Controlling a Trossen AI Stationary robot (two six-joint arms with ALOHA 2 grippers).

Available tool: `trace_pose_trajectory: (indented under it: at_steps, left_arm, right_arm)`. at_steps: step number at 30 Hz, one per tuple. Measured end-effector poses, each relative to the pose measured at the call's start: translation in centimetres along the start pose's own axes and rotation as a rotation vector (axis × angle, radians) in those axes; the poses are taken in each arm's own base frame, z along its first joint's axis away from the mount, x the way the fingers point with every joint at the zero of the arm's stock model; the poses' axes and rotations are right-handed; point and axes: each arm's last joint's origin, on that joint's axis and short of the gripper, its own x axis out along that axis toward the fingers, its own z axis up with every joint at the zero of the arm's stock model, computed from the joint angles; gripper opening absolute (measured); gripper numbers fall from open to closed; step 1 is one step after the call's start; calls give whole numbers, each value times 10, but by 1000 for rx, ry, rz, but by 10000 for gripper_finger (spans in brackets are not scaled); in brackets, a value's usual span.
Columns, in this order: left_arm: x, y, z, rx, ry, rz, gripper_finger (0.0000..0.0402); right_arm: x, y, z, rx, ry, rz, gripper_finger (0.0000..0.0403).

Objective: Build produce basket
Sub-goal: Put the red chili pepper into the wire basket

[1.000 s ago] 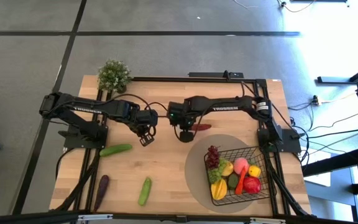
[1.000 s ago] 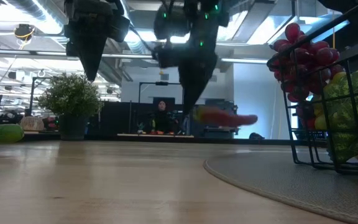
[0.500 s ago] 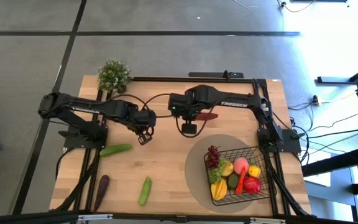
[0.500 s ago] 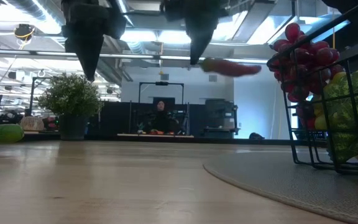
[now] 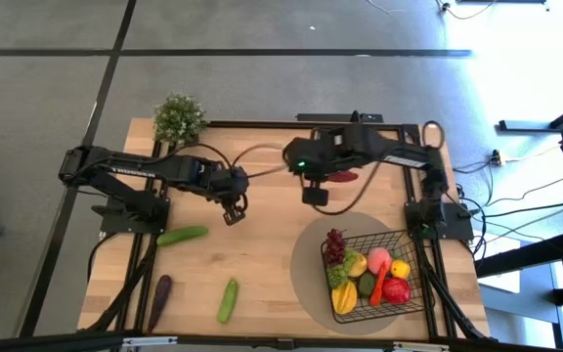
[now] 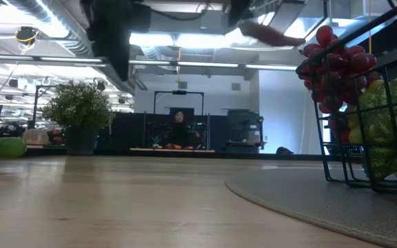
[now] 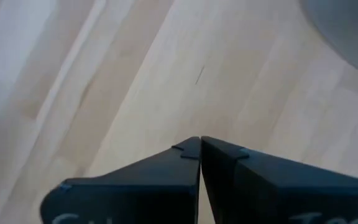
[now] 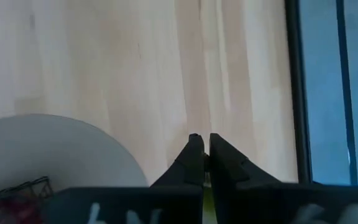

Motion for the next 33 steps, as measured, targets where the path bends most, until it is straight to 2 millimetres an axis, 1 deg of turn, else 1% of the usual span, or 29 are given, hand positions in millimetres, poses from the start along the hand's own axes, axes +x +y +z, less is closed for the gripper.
trace_pose_trajectory:
  at_steps: [5,9,11,13,16,18,22,28,30,33]
  left_arm:
    - [-1,-6,13,85,-135,-57,1]
    - [-3,-10,23,106,-243,-94,0]
    - [-4,-10,28,121,-285,-104,1]
    - [-5,-11,31,135,-318,-111,1]
    - [-5,-9,35,143,-347,-109,1]
    - [-5,-7,37,136,-358,-105,1]
    - [-4,0,41,122,-374,-96,1]
    - [-6,2,49,189,-440,-108,0]
    - [-8,1,52,222,-484,-123,0]
    - [-12,-4,58,291,-559,-222,0]
  right_arm:
    - [-51,-10,-22,89,-121,23,0]
    - [-98,-12,-49,187,-237,64,0]
    - [-119,-11,-66,241,-290,78,0]
    - [-134,-7,-83,297,-322,88,0]
    - [-146,5,-109,394,-335,108,0]
    - [-148,15,-124,452,-331,120,0]
    - [-137,44,-144,512,-335,155,0]
    - [-110,95,-160,472,-427,284,0]
    - [-98,110,-166,499,-452,302,0]
    - [-77,129,-178,581,-453,312,0]
